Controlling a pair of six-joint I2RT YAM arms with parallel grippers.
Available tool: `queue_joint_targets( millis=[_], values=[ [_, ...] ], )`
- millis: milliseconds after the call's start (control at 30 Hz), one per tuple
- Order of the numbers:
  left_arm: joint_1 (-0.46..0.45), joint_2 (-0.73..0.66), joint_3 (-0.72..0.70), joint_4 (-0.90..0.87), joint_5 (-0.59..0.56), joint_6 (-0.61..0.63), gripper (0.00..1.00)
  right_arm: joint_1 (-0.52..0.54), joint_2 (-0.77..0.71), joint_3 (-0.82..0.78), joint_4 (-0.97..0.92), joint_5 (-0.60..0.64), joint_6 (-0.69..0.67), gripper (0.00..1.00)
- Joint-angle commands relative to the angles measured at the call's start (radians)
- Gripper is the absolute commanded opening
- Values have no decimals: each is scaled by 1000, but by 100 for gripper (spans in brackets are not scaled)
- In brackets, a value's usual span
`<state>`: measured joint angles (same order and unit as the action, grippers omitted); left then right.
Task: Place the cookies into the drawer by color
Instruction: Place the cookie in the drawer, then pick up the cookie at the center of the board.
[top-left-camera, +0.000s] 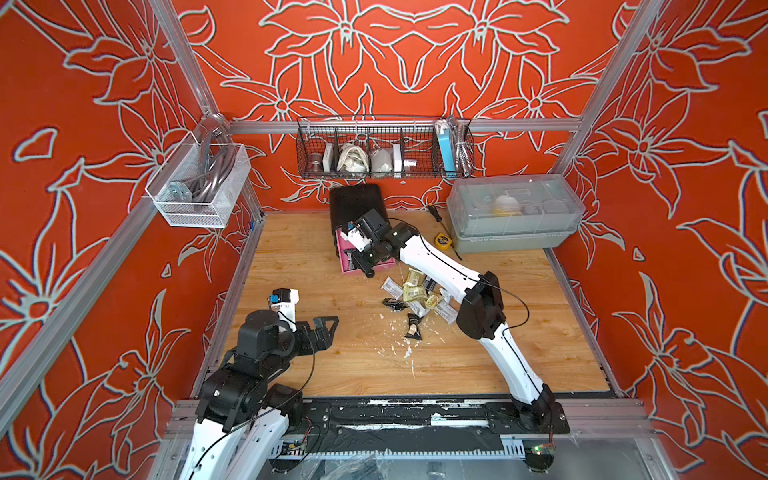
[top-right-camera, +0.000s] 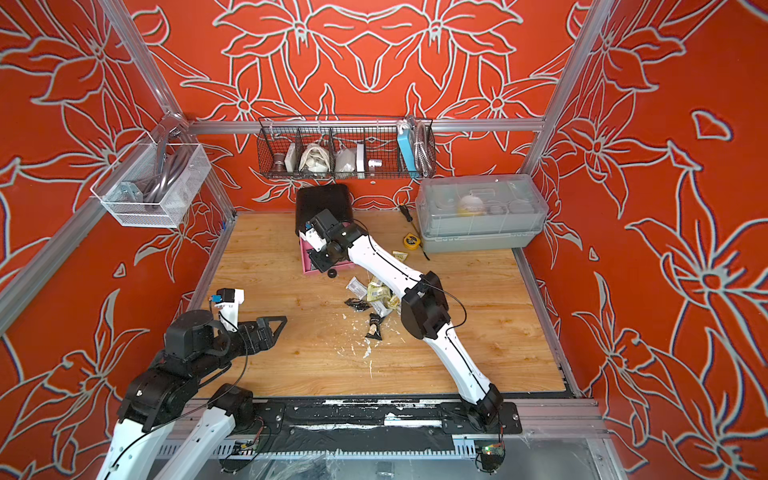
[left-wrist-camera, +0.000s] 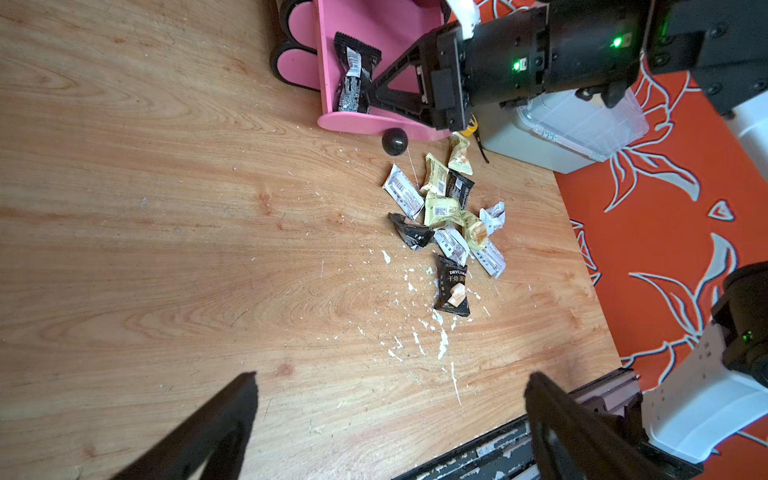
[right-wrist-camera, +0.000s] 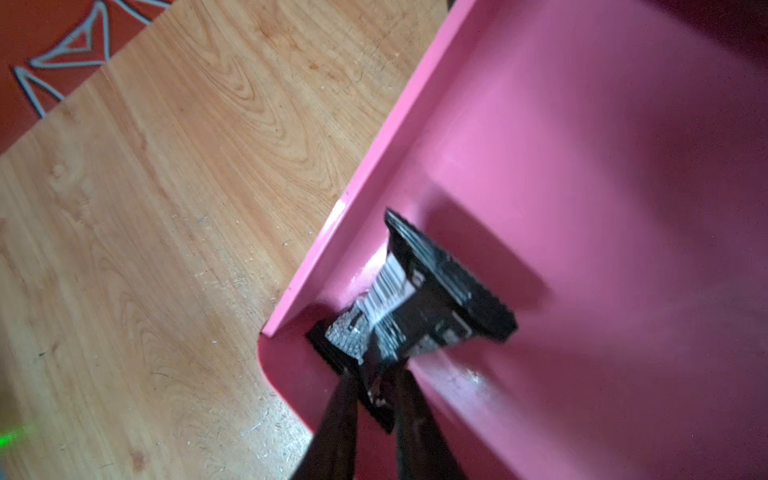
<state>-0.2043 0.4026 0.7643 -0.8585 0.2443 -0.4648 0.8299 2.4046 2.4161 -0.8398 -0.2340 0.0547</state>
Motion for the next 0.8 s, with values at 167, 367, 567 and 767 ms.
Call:
queue_joint_targets(
  millis=[167,367,567,767],
  values=[
    [-4,6,-8,14,-10,8,99,-2,-141,16,-73,27,-3,32],
    [-4,8,-8,16,-7,9,99,-2,-482,-421,100,33,81,34],
    [-2,3,-10,19,-5,12,99,-3,-903,-1034,375,134,192,37],
    [-1,4,-9,21,5,12,99,-2,-1179,-1454,375,225,375,37]
  ],
)
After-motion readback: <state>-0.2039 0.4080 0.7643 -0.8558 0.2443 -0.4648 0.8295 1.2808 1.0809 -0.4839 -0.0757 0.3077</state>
